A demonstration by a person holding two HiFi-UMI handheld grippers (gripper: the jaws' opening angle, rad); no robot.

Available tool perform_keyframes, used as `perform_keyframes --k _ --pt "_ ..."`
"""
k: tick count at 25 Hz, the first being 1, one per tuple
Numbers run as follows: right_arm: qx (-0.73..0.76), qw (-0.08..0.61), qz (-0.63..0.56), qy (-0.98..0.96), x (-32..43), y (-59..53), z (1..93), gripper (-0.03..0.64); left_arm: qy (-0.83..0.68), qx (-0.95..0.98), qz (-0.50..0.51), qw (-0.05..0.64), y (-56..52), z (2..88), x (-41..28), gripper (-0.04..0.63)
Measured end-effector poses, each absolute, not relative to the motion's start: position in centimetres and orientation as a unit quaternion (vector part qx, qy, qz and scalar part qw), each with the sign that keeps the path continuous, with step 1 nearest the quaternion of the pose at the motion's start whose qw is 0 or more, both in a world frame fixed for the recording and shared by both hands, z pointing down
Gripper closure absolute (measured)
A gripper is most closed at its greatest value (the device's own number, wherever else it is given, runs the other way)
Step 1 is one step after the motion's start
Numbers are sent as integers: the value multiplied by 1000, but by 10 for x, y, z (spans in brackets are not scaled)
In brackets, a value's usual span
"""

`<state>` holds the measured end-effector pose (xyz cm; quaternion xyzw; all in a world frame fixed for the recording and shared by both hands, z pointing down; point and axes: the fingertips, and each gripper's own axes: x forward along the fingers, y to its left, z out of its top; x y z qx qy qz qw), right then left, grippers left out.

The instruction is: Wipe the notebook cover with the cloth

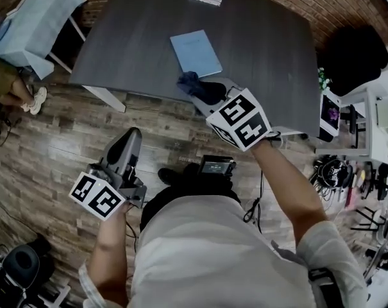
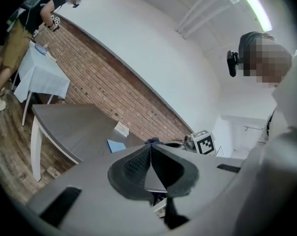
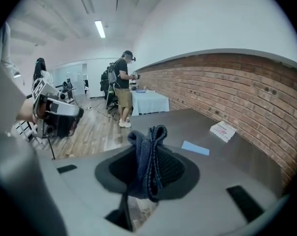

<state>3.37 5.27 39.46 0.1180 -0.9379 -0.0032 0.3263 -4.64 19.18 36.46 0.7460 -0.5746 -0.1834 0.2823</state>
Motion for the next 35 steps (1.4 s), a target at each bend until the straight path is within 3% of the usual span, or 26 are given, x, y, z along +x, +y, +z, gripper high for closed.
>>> perform_keyframes --k 8,18,24,35 --pt "123 258 59 -957 75 101 349 503 -603 736 -200 235 250 324 -38 586" --pt "126 212 91 -965 163 177 325 503 -605 728 -199 253 323 322 47 587" --pt "130 176 115 -969 207 211 309 503 -607 740 -185 222 356 296 77 588" --pt "176 104 210 -956 264 246 300 502 -582 765 -169 218 370 287 90 588"
